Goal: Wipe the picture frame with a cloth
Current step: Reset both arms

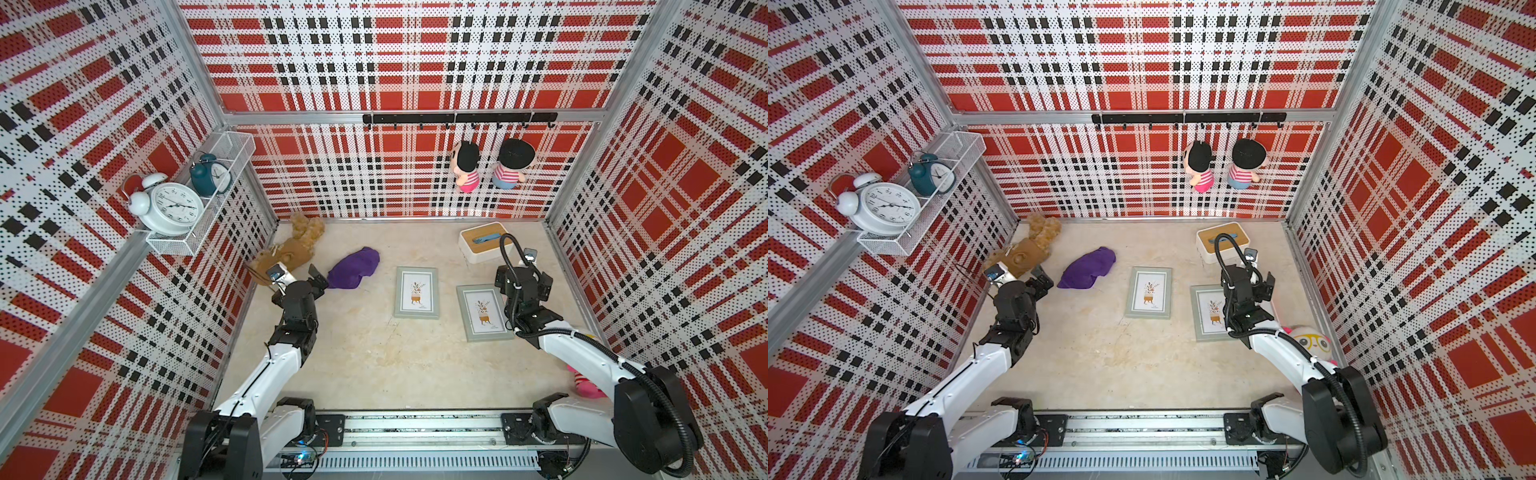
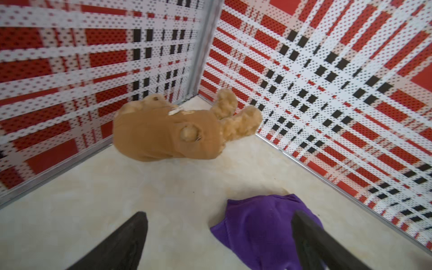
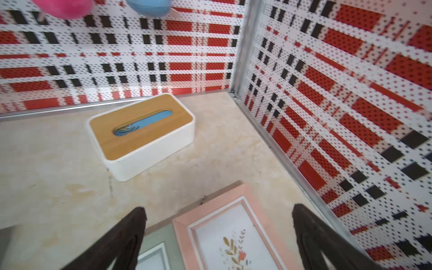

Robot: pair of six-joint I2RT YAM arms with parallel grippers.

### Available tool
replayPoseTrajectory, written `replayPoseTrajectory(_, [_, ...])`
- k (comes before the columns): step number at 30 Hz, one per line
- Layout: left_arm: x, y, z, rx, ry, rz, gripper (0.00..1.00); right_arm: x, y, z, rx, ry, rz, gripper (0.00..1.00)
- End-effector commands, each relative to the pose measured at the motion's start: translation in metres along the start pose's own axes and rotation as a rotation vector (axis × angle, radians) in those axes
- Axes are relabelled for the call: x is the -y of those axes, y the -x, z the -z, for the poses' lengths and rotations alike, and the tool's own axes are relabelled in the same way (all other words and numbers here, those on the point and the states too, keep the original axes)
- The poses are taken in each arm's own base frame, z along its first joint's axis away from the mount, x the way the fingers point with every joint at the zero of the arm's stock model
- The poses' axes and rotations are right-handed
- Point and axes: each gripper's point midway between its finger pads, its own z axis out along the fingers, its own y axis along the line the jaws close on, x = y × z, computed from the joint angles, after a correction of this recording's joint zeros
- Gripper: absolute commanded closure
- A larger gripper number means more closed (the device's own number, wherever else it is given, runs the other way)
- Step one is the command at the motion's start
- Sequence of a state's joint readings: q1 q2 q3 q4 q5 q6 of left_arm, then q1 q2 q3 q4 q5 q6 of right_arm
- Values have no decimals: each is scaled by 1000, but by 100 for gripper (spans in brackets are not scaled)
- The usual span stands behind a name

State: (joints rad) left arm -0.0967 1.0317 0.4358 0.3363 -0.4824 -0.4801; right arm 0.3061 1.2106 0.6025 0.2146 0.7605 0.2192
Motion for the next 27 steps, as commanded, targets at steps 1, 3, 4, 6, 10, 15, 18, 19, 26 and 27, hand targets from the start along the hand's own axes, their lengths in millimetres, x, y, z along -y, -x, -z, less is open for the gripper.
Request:
replayPoseTrajectory(1, [-21, 21, 11, 153, 73, 30, 2, 31, 4, -3, 86, -57, -63, 0])
replayPoseTrajectory(3, [-35, 13, 16, 173, 100, 17, 2, 42, -12, -5, 81, -70, -61, 0])
replayPoseTrajectory(4, [-43, 9, 19, 181, 122, 13, 2, 47, -21, -5, 75, -74, -58, 0])
replayPoseTrajectory(6, [-52, 8, 24, 202, 146, -1, 2, 48, -32, -5, 76, -51, -48, 0])
replayPoseTrajectory(10, [-55, 7, 29, 220, 142, -78, 2, 43, -48, -8, 74, 0, -35, 0])
replayPoseTrajectory(15, [-37, -7, 27, 217, -6, -205, 2, 25, -52, -12, 109, 120, -47, 0])
replayPoseTrajectory(18, [-22, -17, 28, 232, -127, -256, 2, 15, -43, -13, 165, 205, -81, 0])
replayPoseTrajectory(19, [-20, -21, 26, 223, -143, -259, 2, 13, -41, -13, 181, 223, -83, 0])
replayPoseTrajectory(26, [-13, -14, 17, 262, -180, -227, 2, -3, -37, -17, 245, 299, -45, 0])
replayPoseTrajectory(27, [-11, -11, 16, 273, -193, -222, 2, -3, -37, -17, 262, 302, -43, 0])
